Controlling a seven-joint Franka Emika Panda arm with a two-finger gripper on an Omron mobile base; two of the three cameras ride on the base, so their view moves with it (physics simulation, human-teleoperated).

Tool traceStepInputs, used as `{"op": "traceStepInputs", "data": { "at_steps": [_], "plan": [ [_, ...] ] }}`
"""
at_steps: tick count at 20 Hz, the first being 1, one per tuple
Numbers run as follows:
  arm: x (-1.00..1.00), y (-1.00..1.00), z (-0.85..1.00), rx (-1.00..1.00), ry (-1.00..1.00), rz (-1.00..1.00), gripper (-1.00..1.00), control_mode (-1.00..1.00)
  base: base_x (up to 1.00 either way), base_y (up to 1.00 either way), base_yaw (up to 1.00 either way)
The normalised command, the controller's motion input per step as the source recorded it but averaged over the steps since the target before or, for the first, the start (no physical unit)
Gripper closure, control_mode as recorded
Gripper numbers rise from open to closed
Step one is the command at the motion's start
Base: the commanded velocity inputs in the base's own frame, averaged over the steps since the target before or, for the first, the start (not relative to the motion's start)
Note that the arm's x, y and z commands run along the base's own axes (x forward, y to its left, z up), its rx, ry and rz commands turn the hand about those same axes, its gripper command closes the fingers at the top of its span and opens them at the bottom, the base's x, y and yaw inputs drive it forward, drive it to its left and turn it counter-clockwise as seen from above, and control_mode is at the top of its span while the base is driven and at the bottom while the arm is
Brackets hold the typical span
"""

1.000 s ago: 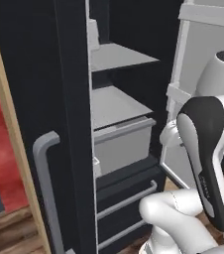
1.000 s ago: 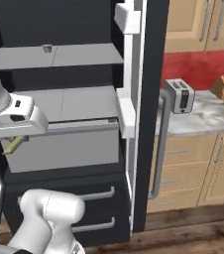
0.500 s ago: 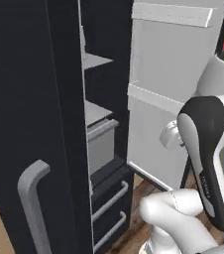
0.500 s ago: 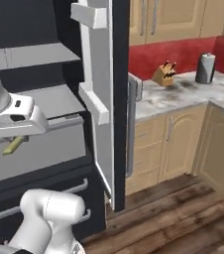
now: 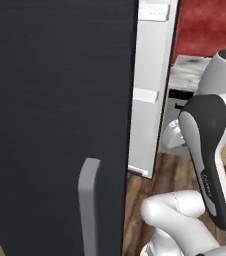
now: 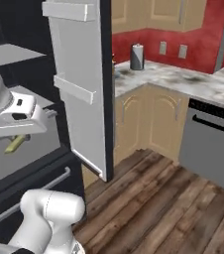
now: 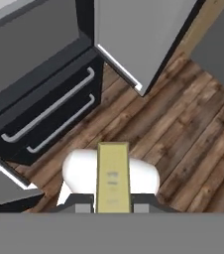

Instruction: Pick the egg and butter from the fridge and place them by the bowl for mixing.

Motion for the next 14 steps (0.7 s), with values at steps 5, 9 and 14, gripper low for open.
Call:
{"op": "traceStepInputs", "data": {
  "at_steps": [5,9,14],
  "plan": [
    [0.0,0.0,0.0,0.0,0.0,0.0,1.0,1.0,-0.79,0.01,-0.48],
    [0.0,0.0,0.0,0.0,0.0,0.0,1.0,1.0,-0.56,0.07,-0.44],
    [0.0,0.0,0.0,0.0,0.0,0.0,1.0,1.0,-0.63,0.23,-0.25]
  ]
}}
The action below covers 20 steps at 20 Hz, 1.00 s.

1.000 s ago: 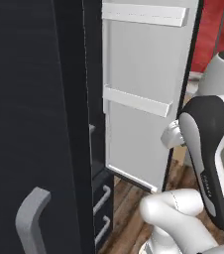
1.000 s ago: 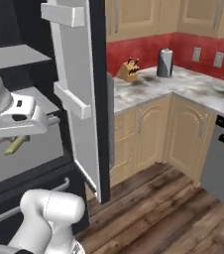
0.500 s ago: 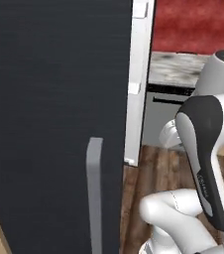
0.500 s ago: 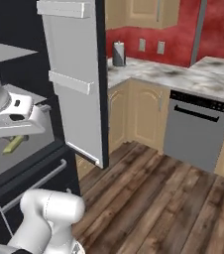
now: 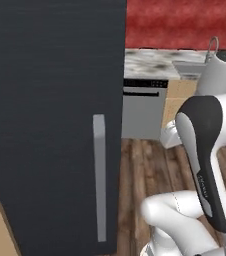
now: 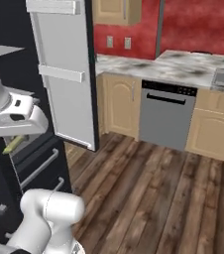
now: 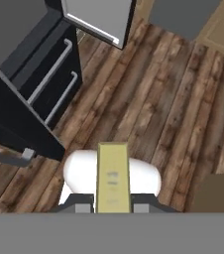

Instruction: Pick the egg and butter from the fridge and place them by the bowl for mixing.

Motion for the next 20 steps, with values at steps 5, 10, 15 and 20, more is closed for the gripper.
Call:
{"op": "traceStepInputs", "data": {
  "at_steps": [5,10,15,20],
  "plan": [
    [0.0,0.0,0.0,0.0,0.0,0.0,1.0,1.0,-0.71,0.22,0.0],
    [0.0,0.0,0.0,0.0,0.0,0.0,1.0,1.0,-0.32,0.54,0.36],
    [0.0,0.0,0.0,0.0,0.0,0.0,1.0,1.0,0.0,0.51,0.62],
    [0.0,0.0,0.0,0.0,0.0,0.0,1.0,1.0,-0.05,0.45,0.68]
  ]
}}
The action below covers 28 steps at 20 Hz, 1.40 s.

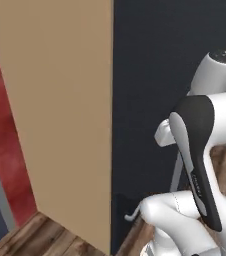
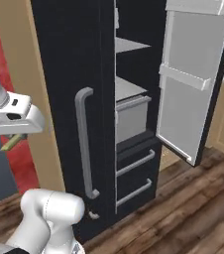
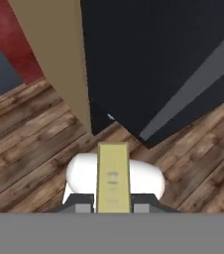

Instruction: Pick the egg and butter from the fridge and place them by the bowl for mixing.

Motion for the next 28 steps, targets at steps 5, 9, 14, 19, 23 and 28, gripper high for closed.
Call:
{"op": "traceStepInputs", "data": {
  "at_steps": [5,9,14,19,23,28],
  "plan": [
    [0.0,0.0,0.0,0.0,0.0,0.0,1.0,1.0,-0.2,0.42,0.65],
    [0.0,0.0,0.0,0.0,0.0,0.0,1.0,1.0,-0.14,0.54,0.67],
    [0.0,0.0,0.0,0.0,0.0,0.0,1.0,1.0,-0.01,0.37,0.71],
    [0.0,0.0,0.0,0.0,0.0,0.0,1.0,1.0,0.01,0.3,0.79],
    [0.0,0.0,0.0,0.0,0.0,0.0,1.0,1.0,0.04,0.32,0.83],
    [0.0,0.0,0.0,0.0,0.0,0.0,1.0,1.0,0.08,0.29,0.85]
  ]
}}
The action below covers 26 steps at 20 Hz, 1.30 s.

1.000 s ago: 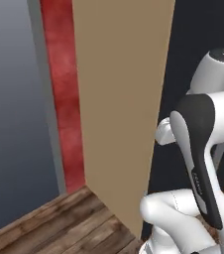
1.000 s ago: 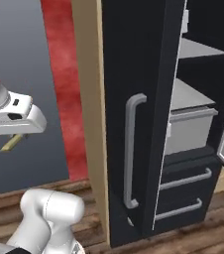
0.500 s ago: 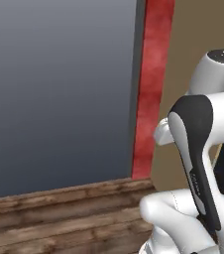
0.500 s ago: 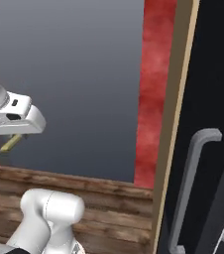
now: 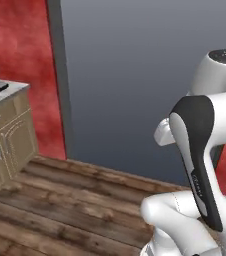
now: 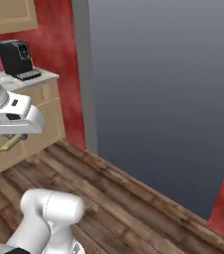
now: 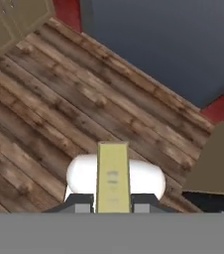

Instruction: Pick the egg and butter from the fridge and place them by the bowl for mixing.

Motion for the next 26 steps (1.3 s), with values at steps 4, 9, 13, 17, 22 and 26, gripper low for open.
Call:
{"op": "traceStepInputs", "data": {
  "at_steps": [4,9,13,17,22,26],
  "plan": [
    [0.0,0.0,0.0,0.0,0.0,0.0,1.0,1.0,0.08,0.26,0.84],
    [0.0,0.0,0.0,0.0,0.0,0.0,1.0,1.0,0.12,0.28,0.82],
    [0.0,0.0,0.0,0.0,0.0,0.0,1.0,1.0,0.26,0.34,0.82],
    [0.0,0.0,0.0,0.0,0.0,0.0,1.0,1.0,0.35,0.08,0.8],
    [0.0,0.0,0.0,0.0,0.0,0.0,1.0,1.0,0.42,0.11,0.49],
    [0.0,0.0,0.0,0.0,0.0,0.0,1.0,1.0,0.66,0.01,0.12]
  ]
}}
